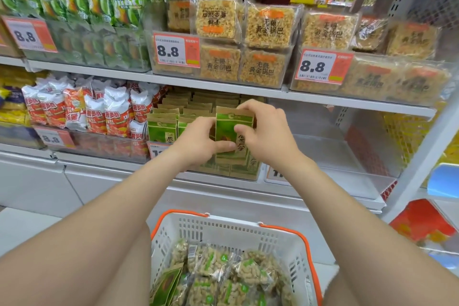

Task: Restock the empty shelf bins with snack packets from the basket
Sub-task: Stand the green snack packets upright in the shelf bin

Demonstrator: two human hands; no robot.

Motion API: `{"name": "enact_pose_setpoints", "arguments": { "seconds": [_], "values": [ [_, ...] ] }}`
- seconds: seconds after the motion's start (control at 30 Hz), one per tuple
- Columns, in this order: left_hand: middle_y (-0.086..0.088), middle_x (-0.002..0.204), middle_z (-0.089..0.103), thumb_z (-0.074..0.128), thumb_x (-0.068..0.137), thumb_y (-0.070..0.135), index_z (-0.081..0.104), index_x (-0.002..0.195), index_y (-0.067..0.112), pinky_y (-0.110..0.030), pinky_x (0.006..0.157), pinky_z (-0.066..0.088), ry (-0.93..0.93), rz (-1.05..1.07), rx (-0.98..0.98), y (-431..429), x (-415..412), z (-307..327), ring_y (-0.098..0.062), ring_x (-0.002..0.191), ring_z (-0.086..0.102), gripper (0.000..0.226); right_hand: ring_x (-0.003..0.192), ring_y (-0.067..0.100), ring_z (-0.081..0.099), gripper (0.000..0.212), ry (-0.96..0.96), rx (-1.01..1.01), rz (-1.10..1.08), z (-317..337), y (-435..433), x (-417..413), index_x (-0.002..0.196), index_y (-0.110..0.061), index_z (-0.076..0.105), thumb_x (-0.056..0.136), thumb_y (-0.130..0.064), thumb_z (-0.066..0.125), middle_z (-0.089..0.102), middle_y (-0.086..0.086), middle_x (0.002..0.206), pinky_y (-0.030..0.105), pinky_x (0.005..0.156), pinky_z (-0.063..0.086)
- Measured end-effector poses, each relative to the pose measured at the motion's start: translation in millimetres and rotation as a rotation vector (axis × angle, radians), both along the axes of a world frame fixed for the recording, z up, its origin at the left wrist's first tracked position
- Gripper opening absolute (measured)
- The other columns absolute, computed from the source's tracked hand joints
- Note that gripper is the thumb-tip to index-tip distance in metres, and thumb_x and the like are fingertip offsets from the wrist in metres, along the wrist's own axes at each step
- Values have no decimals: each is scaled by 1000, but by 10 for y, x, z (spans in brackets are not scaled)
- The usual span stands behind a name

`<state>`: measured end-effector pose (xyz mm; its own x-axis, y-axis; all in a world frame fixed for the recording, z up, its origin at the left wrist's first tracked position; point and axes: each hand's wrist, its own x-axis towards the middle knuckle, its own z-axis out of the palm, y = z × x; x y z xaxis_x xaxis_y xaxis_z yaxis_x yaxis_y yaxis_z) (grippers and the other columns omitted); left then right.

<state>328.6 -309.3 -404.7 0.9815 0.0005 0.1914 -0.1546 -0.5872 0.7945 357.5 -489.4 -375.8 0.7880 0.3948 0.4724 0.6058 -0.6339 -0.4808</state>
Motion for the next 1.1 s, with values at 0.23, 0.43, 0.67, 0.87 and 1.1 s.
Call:
{"name": "enact_pose_setpoints", "arguments": {
  "seconds": [0.23,0.43,0.67,0.87,1.1],
  "values": [
    [2,116,48,90,77,36,58,120,29,-49,95,42,-160,306,673,144,366,-34,-28,112,46,53,87,23,65,13,-158,-34,47,30,174,290,106,-22,62,97,-17,70,72,-4,93,45,79,55],
    [7,111,62,87,81,43,58,108,43,-56,104,33,-34,260,838,297,481,-122,-28,118,48,39,78,24,61,19,-133,-64,62,-116,134,326,101,-22,47,100,-19,66,66,-5,88,45,65,53],
    [12,111,72,87,83,34,61,128,44,-48,96,30,-59,270,910,309,520,-148,-22,112,63,53,75,26,62,23,-14,-72,85,-245,93,398,107,-23,41,102,-21,64,67,1,85,50,63,55],
    [13,115,73,84,86,37,63,131,45,-46,92,33,-99,234,899,408,542,-137,-22,111,62,50,99,26,51,33,-91,-275,63,-211,112,402,121,-27,54,95,-29,74,69,-4,105,51,90,46],
    [11,90,68,78,88,21,63,101,44,-46,90,32,-170,289,834,350,464,-124,-24,95,62,31,98,24,50,26,-162,-298,1,-230,252,416,113,-29,64,92,-36,78,68,-8,93,47,93,39]
  ]
}}
